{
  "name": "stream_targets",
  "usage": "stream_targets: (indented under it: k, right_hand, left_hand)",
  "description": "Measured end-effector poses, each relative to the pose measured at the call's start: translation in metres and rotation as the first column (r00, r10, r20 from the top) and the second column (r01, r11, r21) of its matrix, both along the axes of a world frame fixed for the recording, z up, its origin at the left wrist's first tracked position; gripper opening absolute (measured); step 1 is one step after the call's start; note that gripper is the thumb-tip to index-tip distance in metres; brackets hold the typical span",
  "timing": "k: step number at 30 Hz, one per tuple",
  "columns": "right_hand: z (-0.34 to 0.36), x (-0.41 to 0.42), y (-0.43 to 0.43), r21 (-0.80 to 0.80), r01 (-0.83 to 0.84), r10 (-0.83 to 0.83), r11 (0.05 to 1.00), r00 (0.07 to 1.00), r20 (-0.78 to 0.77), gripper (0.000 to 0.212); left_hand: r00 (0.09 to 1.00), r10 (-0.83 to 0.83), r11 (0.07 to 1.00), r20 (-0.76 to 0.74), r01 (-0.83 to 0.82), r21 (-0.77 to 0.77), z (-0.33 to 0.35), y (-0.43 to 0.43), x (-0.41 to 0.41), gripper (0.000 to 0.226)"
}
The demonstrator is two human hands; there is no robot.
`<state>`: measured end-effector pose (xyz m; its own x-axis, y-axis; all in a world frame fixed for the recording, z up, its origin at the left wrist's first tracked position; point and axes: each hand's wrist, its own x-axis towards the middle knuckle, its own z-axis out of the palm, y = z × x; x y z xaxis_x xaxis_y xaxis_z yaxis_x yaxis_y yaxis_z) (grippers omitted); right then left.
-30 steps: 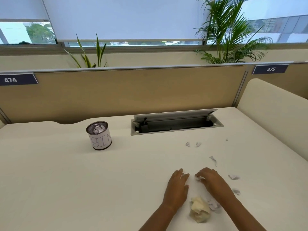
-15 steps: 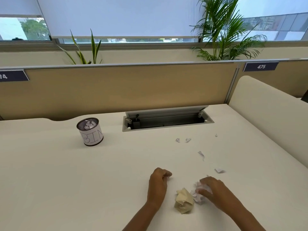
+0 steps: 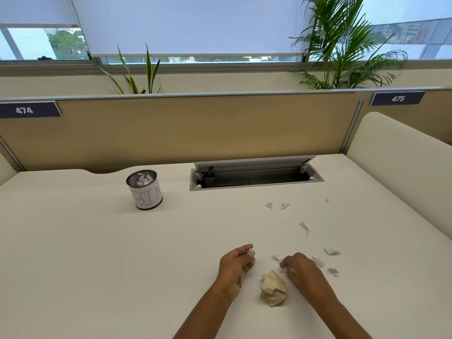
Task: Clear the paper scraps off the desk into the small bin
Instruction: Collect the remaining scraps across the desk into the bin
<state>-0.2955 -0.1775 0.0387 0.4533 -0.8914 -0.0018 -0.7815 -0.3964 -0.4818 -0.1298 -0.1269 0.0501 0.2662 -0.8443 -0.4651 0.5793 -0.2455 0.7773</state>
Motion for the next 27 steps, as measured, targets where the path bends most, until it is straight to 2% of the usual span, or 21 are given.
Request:
stream_targets:
  k: [3, 6, 9, 14, 16, 19, 23, 25, 27]
  right_hand:
    - [0.019, 0.014, -0.005, -0.019, 0.047, -0.044, 0.999, 0.988, 0.146, 0.015]
    - [0.046, 0.04, -0.002, -0.037, 0.014, -0.003, 0.999, 0.965, 0.263, 0.017]
    - [0.071, 0.074, 0.012, -0.032, -0.109, 0.114, 0.994, 0.946, 0.304, 0.019]
    - [0.084, 0.125, 0.033, -0.009, -0.194, 0.194, 0.981, 0.977, 0.091, 0.034]
    - [0.083, 0.13, 0.033, -0.017, -0.209, 0.21, 0.978, 0.968, 0.136, 0.033]
    - [0.078, 0.128, 0.024, -0.002, -0.25, 0.238, 0.968, 0.921, 0.307, 0.028]
    - [0.063, 0.131, 0.009, -0.036, -0.141, 0.14, 0.989, 0.854, 0.502, 0.025]
    - [0.048, 0.134, 0.005, -0.044, -0.074, 0.086, 0.996, 0.847, 0.525, 0.022]
    - [0.031, 0.137, 0.005, -0.054, -0.046, 0.066, 0.997, 0.883, 0.464, 0.02]
  left_hand:
    - [0.942, 0.093, 0.996, -0.323, -0.086, 0.036, 0.01, -0.002, 0.01, 0.024]
    - [0.874, 0.145, 0.989, -0.463, -0.11, 0.102, 0.017, -0.003, 0.016, 0.025]
    - [0.809, 0.166, 0.986, -0.564, -0.129, 0.105, 0.021, -0.003, 0.018, 0.028]
    - [0.783, 0.129, 0.991, -0.608, -0.125, 0.049, 0.024, 0.001, 0.024, 0.043]
    - [0.767, 0.137, 0.989, -0.627, -0.136, 0.05, 0.024, 0.003, 0.033, 0.042]
    - [0.702, 0.157, 0.984, -0.694, -0.175, 0.046, 0.022, 0.004, 0.05, 0.033]
    - [0.663, 0.226, 0.966, -0.714, -0.246, 0.078, 0.022, 0.003, 0.076, 0.034]
    - [0.668, 0.267, 0.954, -0.694, -0.286, 0.092, 0.027, -0.001, 0.094, 0.038]
    - [0.657, 0.333, 0.926, -0.676, -0.362, 0.105, 0.037, -0.009, 0.116, 0.039]
